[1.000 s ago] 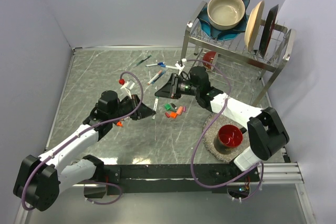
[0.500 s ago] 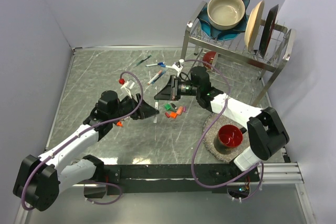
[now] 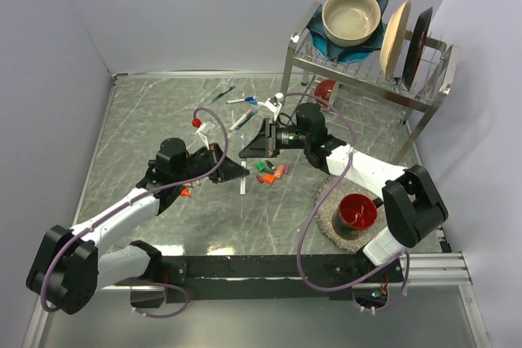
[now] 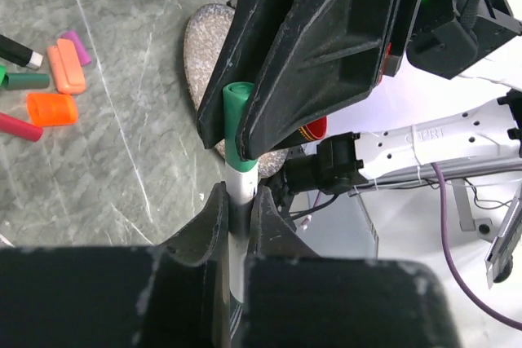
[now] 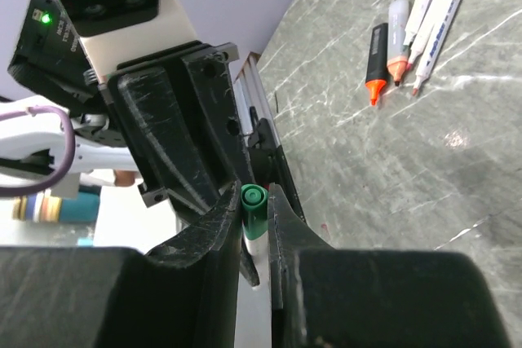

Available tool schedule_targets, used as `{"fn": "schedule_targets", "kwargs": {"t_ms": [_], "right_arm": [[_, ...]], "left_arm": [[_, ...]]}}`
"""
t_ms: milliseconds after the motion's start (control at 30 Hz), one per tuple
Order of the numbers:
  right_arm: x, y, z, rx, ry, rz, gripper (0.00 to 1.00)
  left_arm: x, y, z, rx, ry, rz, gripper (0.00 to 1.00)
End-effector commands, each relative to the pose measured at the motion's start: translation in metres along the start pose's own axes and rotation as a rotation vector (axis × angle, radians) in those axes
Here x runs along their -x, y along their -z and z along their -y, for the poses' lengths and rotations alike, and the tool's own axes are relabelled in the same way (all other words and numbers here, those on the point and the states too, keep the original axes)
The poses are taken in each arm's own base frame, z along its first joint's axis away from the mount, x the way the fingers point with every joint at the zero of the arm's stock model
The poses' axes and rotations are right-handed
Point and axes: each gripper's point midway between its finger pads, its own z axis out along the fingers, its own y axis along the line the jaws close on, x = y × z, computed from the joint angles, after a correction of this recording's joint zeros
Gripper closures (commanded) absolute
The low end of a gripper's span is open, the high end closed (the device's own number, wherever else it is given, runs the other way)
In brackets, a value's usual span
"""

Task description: Open the pen caps

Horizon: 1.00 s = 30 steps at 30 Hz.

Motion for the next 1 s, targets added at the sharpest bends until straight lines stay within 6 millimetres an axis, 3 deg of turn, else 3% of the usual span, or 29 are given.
{"fn": "schedule_targets", "kwargs": {"t_ms": [0,100,133,233,667,733,767,800,867,967], "right_arm": [[0.012,-0.001,-0.017,0.064,0.087,0.005,1.00],[0.009,-0.001,-0.023,0.097,0.104,-0.013,0.98],[0.007,-0.001,-0.025,0.112,0.111,-0.025,0.88],[0.001,-0.005,-0.028,0.124,0.122,-0.048,0.78],[-0.009,-0.012,-0.033,0.139,0.101,-0.089,0.68],[-0.009,-0.012,-0.035,0.143,0.099,-0.092,0.71],[-0.008,-0.012,-0.037,0.146,0.095,-0.092,0.77],[-0.008,-0.012,-0.037,0.148,0.093,-0.094,0.89],[-0.007,-0.012,-0.037,0.145,0.089,-0.087,0.99],[-0.002,-0.010,-0.036,0.133,0.064,-0.058,1.00]], "left_arm": [[-0.003,0.001,0.020,-0.099,-0.052,-0.024,0.99],[-0.003,0.003,0.023,-0.099,-0.063,-0.020,0.99],[-0.003,0.004,0.023,-0.096,-0.063,-0.018,0.99],[-0.001,0.003,0.023,-0.091,-0.069,-0.009,0.99],[0.003,0.003,0.022,-0.079,-0.071,0.006,0.99],[0.003,0.003,0.023,-0.080,-0.073,0.005,0.99],[0.002,0.003,0.022,-0.077,-0.070,0.000,0.99],[0.002,0.003,0.022,-0.076,-0.071,0.000,0.99],[-0.001,0.004,0.021,-0.074,-0.064,-0.010,0.99],[-0.018,0.009,0.018,-0.062,-0.021,-0.062,0.99]]}}
